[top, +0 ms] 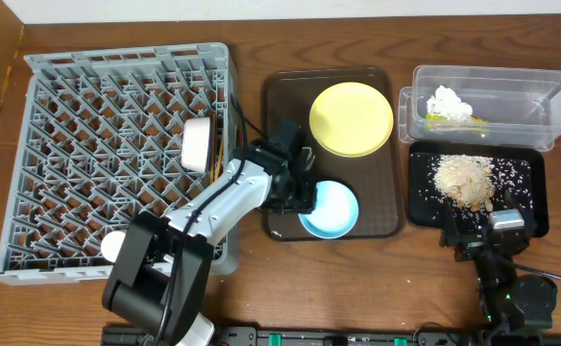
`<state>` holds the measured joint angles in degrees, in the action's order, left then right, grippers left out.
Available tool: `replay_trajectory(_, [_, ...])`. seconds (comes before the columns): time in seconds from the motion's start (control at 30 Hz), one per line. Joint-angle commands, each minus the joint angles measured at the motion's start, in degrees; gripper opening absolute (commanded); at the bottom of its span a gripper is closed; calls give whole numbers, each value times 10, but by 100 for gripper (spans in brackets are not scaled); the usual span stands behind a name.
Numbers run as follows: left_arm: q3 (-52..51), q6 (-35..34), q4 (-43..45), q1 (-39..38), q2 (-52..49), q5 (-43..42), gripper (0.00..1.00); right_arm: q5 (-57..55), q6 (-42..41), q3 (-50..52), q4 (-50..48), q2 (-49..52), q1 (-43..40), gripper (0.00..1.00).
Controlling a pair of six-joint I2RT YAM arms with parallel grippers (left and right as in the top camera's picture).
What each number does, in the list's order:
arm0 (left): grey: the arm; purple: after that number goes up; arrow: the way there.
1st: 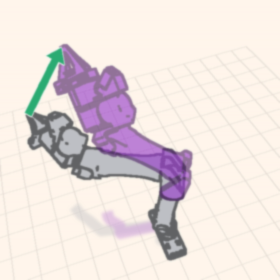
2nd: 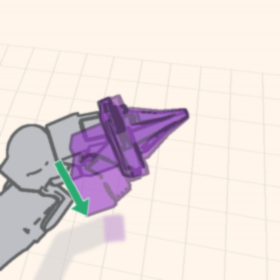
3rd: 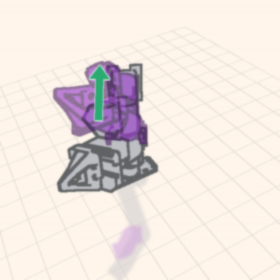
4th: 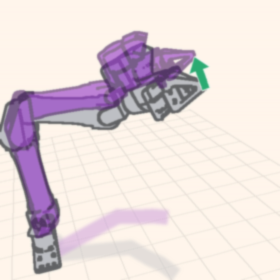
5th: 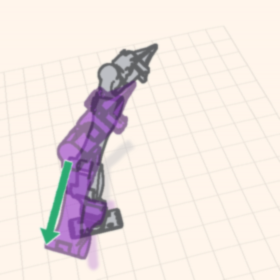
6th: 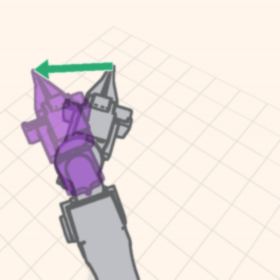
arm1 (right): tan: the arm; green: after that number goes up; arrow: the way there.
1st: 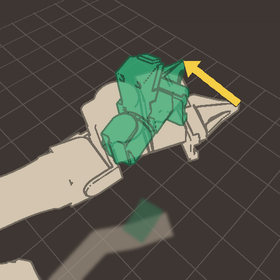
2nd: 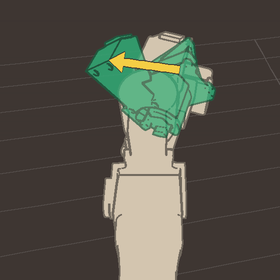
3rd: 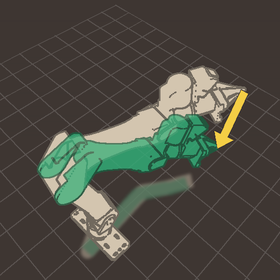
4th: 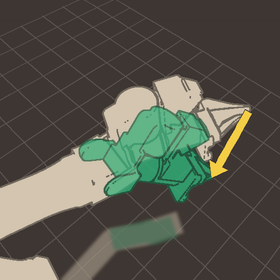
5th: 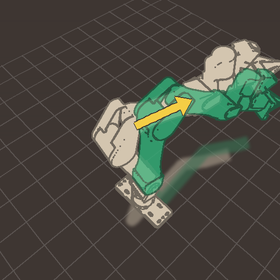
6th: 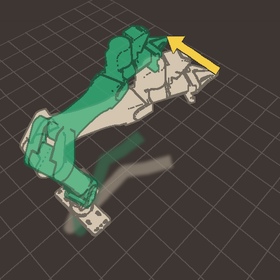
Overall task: Sort waste into correct bins and load items into the dishwasher
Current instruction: 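Reach the left gripper to the blue bowl and grasp its rim, then lower the blue bowl into the dish rack and release it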
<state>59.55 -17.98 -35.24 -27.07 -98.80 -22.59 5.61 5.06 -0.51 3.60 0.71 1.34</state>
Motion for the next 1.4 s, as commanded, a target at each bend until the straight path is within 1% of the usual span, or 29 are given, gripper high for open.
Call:
replay_trajectory(0.0, [-3,3,14,-3,-20,-32,34,3,6,2,1,-3,-2,99])
replay_trajectory(0.1, [-3,3,16,-3,-49,-39,33,2,6,2,1,-3,-2,99])
replay_trajectory(0.2, [-3,3,20,-3,-76,-61,21,3,6,2,1,-3,-2,99])
replay_trajectory(0.27, [-3,3,26,-2,-82,-71,9,2,6,2,1,-3,-2,99])
replay_trajectory(0.37, [9,-4,18,1,-71,-70,8,3,6,2,1,-3,-2,99])
replay_trajectory(0.47, [35,-3,-19,11,-36,-49,7,3,6,2,1,-3,-2,99])
replay_trajectory(0.57, [62,-3,-71,21,25,49,8,3,6,2,1,-3,-2,99])
replay_trajectory(0.63, [79,-12,-122,28,81,178,8,3,6,2,1,-3,-2,99])
replay_trajectory(0.73, [85,-58,-185,33,157,377,8,3,6,2,1,-3,-2,99])
replay_trajectory(0.77, [85,-87,-216,33,182,448,8,2,6,2,1,-3,-2,99])
replay_trajectory(0.87, [84,-198,-316,33,239,599,7,3,6,2,1,-3,-2,99])
replay_trajectory(0.97, [82,-302,-401,33,274,714,8,2,6,2,1,-3,-2,99])
replay_trajectory(1.03, [79,-365,-445,33,283,779,8,3,6,2,1,-3,-2,99])
replay_trajectory(1.1, [72,-396,-461,33,284,815,8,3,6,2,1,-3,-2,99])
replay_trajectory(1.17, [62,-398,-448,33,280,821,8,3,6,2,1,-3,-2,99])
replay_trajectory(1.3, [36,-398,-437,33,245,868,8,2,6,2,1,-3,-2,99])
replay_trajectory(1.37, [33,-398,-438,33,221,868,8,3,6,2,0,-3,-2,99])
